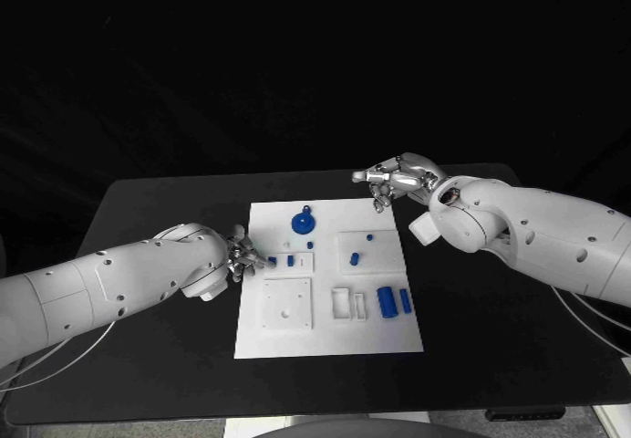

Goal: Assemble the parts on the task board

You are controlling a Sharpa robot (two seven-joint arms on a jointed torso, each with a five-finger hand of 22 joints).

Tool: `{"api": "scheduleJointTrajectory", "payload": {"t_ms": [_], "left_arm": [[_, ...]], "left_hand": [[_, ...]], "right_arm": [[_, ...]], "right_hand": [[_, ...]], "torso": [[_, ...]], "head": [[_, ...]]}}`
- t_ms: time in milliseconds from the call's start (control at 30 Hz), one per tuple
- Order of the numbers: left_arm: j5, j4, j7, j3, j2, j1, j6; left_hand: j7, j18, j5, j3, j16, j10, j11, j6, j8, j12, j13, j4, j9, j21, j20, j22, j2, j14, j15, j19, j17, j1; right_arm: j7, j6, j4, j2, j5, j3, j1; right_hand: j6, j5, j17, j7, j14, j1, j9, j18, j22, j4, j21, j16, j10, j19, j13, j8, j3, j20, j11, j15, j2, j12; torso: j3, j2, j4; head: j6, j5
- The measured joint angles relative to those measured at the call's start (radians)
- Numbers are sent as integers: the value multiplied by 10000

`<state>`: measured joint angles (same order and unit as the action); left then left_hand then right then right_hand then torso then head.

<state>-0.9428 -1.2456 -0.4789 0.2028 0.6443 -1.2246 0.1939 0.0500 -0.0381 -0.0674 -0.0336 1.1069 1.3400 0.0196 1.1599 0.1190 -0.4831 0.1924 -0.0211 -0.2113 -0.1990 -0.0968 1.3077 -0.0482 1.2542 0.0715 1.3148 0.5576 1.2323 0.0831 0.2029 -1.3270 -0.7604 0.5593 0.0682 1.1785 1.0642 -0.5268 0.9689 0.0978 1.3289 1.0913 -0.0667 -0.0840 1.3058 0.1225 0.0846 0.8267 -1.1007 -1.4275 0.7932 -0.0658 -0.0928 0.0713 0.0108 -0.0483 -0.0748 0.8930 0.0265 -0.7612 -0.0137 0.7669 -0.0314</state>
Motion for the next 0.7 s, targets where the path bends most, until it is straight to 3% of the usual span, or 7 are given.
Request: {"api": "scheduleJointTrajectory", "payload": {"t_ms": [333, 467, 700], "left_arm": [[9, 25, 60, -16, -22, -10, 43], [23, 11, 120, -26, -8, -16, 50], [72, -31, 267, -38, 44, -19, 56]], "left_hand": [[38, 0, -525, 18, 38, 0, -1, -42, -155, 106, -140, -404, 184, -77, 36, -2, -296, 0, 0, -36, -52, 297], [90, 0, -1060, 114, 38, -5, -5, -96, -199, 194, -204, -553, 247, -77, 3, -2, -415, 0, 0, -71, -66, 494], [198, 1, -1569, 309, 38, -73, -74, -278, -318, 364, -304, -888, 454, -117, 37, -3, -672, -1, -1, -107, -85, 751]], "right_arm": [[-4, -4, 14, 3, 1, 0, -9], [-6, -5, 23, 6, 1, 0, -30], [-8, -8, 30, 6, 1, 0, -57]], "right_hand": [[0, 0, 0, 0, 0, 0, 0, 0, 0, 1, 0, 0, 0, 0, 0, 0, -2, 0, 0, 0, 0, 0], [0, 0, 0, 0, 0, 0, 0, 0, 0, 13, 0, 0, 0, 0, 0, 0, 96, 0, 0, 0, 0, 0], [0, 0, 0, 0, 0, 0, 0, 0, 5, 13, 0, 0, 0, 0, 0, 0, 96, 0, 0, 0, 0, 0]], "torso": [[-3, 0, -5], [-2, 0, -8], [-9, 3, -8]], "head": [[-4, -13], [-7, -15], [-16, -14]]}}
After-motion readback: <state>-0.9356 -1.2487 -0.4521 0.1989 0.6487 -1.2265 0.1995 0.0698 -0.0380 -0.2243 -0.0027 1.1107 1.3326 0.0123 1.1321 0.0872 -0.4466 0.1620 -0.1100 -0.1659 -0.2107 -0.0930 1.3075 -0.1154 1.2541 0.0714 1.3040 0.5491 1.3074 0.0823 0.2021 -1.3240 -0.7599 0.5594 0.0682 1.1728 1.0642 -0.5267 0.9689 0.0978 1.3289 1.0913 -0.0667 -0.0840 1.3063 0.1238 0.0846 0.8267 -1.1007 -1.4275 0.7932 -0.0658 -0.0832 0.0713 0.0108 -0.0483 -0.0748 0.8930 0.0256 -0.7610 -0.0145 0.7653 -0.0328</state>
